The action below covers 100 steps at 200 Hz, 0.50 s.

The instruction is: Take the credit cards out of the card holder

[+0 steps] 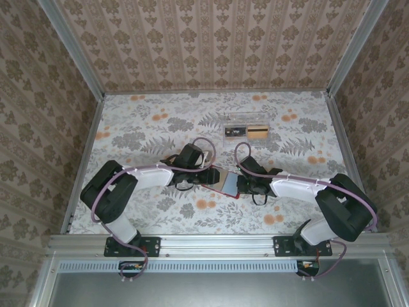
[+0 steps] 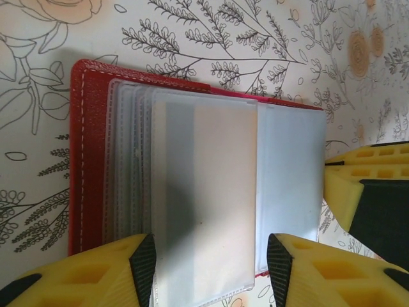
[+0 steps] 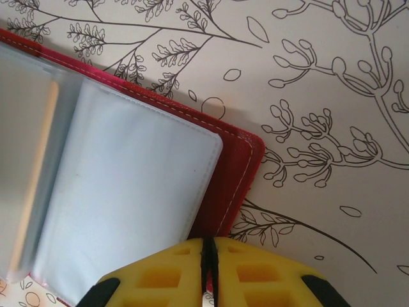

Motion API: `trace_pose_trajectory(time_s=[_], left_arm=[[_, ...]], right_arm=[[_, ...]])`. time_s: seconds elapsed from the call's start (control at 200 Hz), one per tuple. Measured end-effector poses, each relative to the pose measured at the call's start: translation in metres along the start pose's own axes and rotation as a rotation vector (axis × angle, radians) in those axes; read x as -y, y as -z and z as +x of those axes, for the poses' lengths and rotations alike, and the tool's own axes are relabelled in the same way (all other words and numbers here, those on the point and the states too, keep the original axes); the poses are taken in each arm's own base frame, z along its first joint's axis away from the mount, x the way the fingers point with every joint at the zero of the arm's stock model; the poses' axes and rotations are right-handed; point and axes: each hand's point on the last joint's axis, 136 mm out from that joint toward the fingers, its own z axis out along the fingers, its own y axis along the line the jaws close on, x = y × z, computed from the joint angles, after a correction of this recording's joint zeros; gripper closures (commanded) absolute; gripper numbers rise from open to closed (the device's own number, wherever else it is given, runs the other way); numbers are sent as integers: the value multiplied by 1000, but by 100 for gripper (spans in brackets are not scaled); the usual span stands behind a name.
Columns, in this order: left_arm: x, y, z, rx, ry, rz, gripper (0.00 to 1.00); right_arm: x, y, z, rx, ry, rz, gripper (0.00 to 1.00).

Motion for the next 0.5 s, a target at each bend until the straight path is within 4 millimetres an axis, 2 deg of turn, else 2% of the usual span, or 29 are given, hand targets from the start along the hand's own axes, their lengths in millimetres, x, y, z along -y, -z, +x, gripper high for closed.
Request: trace_pose_trajectory(time_s=[0.5], left_arm=[[-3,-2,2,0,-14,-64,48]], right_arm=[[0,0,0,-1,0,0,85]])
